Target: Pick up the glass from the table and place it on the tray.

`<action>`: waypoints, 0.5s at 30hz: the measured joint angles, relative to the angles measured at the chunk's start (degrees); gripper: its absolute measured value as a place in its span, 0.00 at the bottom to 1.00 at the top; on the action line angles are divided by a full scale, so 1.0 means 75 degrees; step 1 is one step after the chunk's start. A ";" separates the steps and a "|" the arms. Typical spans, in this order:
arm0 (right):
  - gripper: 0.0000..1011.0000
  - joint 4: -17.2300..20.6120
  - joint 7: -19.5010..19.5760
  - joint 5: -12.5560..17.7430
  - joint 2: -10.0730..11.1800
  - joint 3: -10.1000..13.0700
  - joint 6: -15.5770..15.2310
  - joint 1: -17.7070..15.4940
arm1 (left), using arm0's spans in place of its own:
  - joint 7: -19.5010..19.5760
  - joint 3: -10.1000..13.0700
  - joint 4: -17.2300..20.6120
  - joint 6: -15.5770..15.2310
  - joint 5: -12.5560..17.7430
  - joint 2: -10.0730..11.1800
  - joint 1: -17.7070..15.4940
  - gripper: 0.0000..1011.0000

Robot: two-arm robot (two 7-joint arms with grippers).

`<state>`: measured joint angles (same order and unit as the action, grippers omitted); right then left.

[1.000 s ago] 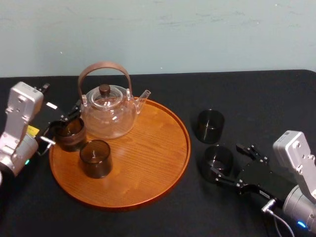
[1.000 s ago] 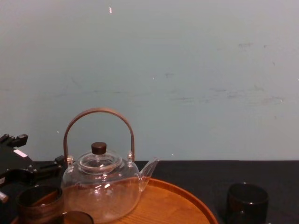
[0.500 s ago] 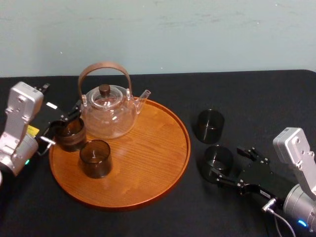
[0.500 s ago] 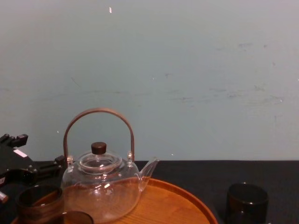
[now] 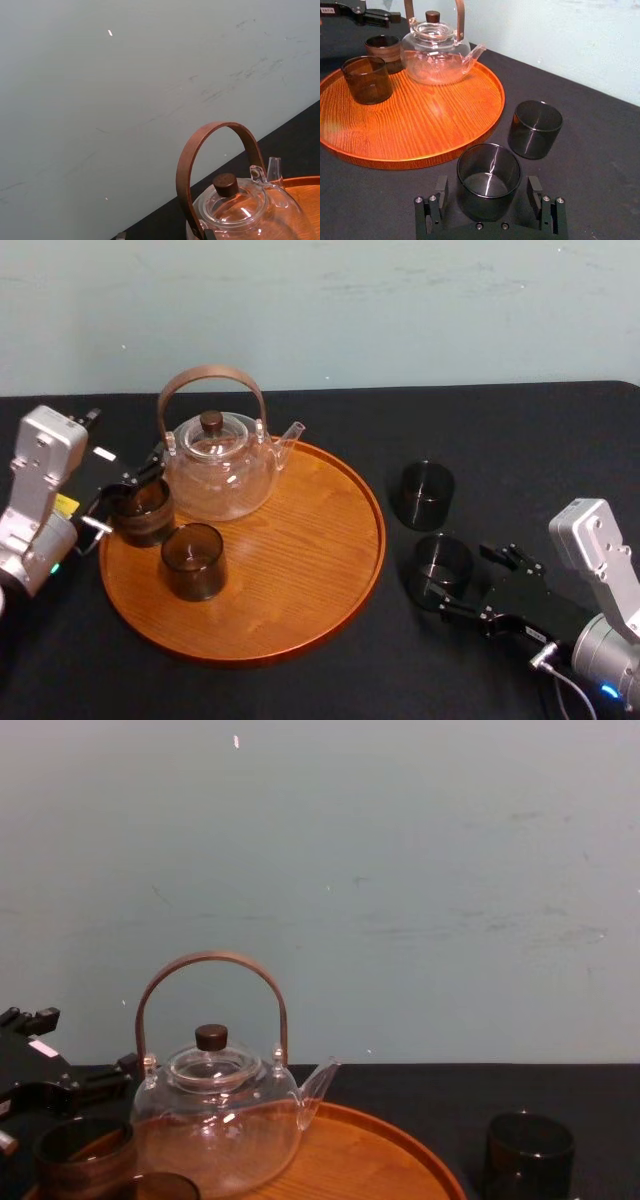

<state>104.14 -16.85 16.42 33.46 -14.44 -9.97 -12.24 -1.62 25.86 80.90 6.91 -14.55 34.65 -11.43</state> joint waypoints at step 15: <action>0.99 -0.0398 -0.0269 -0.0107 -0.0319 0.0074 -0.0188 0.0333 | 0.0000 0.0000 0.0000 0.0000 0.0000 0.0000 0.0000 0.99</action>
<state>101.15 -18.87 15.61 31.07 -13.88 -11.38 -9.75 -1.62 25.86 80.90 6.91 -14.55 34.65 -11.43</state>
